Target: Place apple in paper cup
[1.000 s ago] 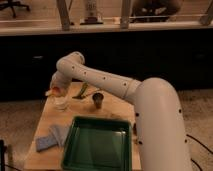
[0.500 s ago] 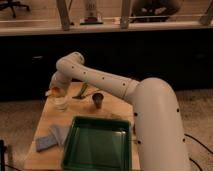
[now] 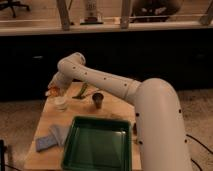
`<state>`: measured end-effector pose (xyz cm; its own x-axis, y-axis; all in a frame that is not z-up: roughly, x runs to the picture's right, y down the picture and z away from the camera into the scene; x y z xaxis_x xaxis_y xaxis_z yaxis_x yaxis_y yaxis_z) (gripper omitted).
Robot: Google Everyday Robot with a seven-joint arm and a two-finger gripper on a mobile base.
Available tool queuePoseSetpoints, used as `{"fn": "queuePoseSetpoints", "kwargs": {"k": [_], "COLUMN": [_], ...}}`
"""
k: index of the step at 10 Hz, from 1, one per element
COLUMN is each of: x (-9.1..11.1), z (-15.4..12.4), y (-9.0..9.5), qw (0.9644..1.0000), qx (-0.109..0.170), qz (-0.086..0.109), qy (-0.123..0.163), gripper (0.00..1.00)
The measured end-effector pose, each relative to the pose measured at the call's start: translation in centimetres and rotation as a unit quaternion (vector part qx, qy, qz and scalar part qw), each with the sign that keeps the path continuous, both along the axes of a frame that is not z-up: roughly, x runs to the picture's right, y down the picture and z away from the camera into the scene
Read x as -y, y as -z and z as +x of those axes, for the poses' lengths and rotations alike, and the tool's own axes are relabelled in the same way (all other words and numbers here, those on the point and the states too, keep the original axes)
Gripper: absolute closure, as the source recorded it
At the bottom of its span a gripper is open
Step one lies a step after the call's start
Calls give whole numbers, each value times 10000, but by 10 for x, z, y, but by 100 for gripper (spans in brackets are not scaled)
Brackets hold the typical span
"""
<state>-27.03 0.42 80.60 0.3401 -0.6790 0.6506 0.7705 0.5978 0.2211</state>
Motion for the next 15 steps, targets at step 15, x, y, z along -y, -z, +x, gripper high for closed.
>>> {"fn": "queuePoseSetpoints", "kwargs": {"k": [15], "x": [7], "z": [15], "y": [5], "qw": [9999], "qx": [98], "qz": [78], "qy": [-104], "gripper": [20]}}
